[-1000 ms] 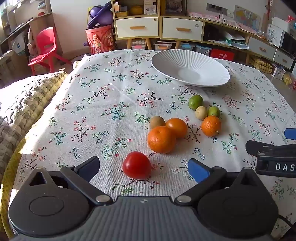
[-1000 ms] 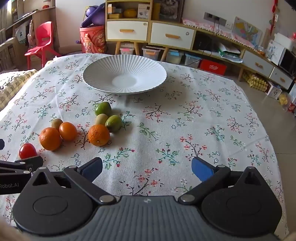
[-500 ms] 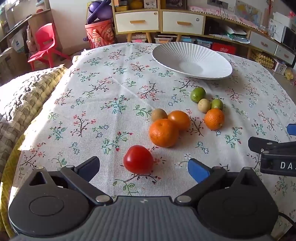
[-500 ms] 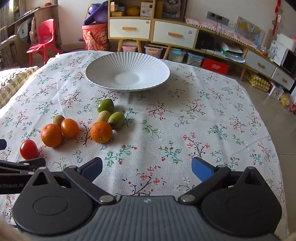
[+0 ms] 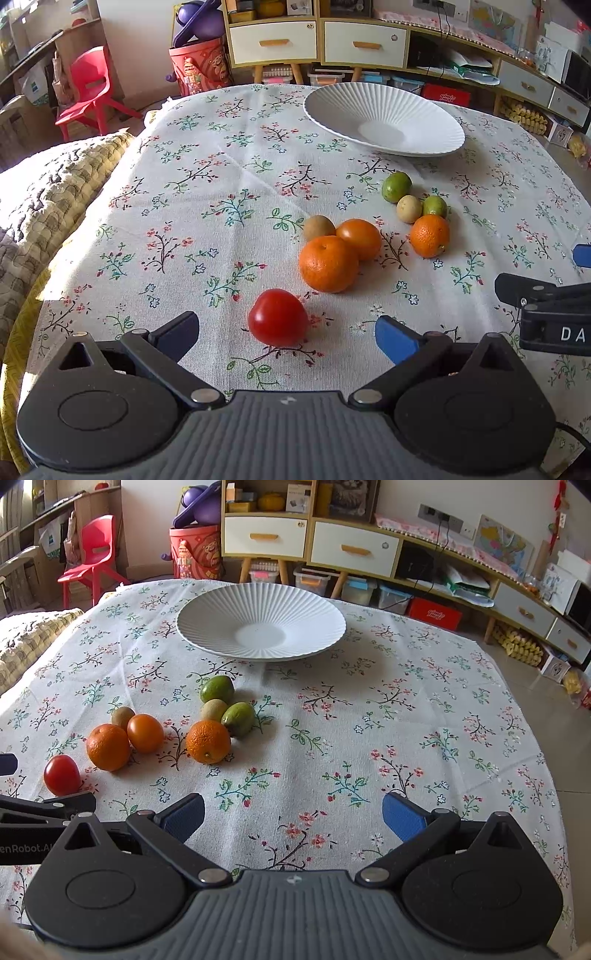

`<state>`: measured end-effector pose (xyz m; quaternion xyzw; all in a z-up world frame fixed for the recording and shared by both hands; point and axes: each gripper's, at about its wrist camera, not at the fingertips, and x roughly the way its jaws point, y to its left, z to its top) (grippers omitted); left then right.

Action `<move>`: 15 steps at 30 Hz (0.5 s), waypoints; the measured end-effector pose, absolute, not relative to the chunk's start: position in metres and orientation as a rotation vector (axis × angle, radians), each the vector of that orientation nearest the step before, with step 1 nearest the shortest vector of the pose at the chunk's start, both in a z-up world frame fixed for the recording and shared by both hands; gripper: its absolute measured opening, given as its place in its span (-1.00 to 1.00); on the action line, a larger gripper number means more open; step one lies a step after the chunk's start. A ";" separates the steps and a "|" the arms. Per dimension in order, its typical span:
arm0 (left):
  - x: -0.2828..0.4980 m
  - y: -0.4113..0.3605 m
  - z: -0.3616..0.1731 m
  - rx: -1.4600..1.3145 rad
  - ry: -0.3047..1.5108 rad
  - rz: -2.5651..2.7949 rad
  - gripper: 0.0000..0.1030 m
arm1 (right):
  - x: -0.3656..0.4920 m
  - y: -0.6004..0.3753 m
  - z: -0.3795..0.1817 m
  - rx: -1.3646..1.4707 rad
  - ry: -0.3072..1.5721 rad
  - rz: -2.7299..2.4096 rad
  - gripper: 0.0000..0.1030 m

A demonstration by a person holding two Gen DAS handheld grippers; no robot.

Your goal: Organize fruits

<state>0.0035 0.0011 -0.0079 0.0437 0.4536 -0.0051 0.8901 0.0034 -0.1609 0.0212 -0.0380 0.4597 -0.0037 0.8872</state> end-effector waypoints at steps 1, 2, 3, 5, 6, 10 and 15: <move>0.004 0.001 -0.008 0.090 0.942 -0.010 0.79 | 0.004 -0.160 0.021 -0.080 0.956 -0.007 0.99; 0.004 0.002 -0.008 0.090 0.942 -0.009 0.79 | 0.004 -0.160 0.021 -0.081 0.956 -0.006 0.99; 0.004 0.002 -0.008 0.090 0.943 -0.008 0.79 | 0.004 -0.160 0.020 -0.081 0.956 -0.007 0.99; 0.004 0.002 -0.007 0.089 0.942 -0.010 0.79 | 0.005 -0.160 0.019 -0.083 0.958 -0.008 0.99; 0.004 0.002 -0.007 0.089 0.942 -0.010 0.79 | 0.005 -0.160 0.019 -0.084 0.959 -0.010 0.99; 0.003 0.003 -0.007 0.088 0.941 -0.012 0.79 | 0.004 -0.160 0.017 -0.086 0.961 -0.012 0.99; 0.003 0.004 -0.007 0.087 0.940 -0.010 0.79 | 0.004 -0.160 0.017 -0.087 0.960 -0.011 0.99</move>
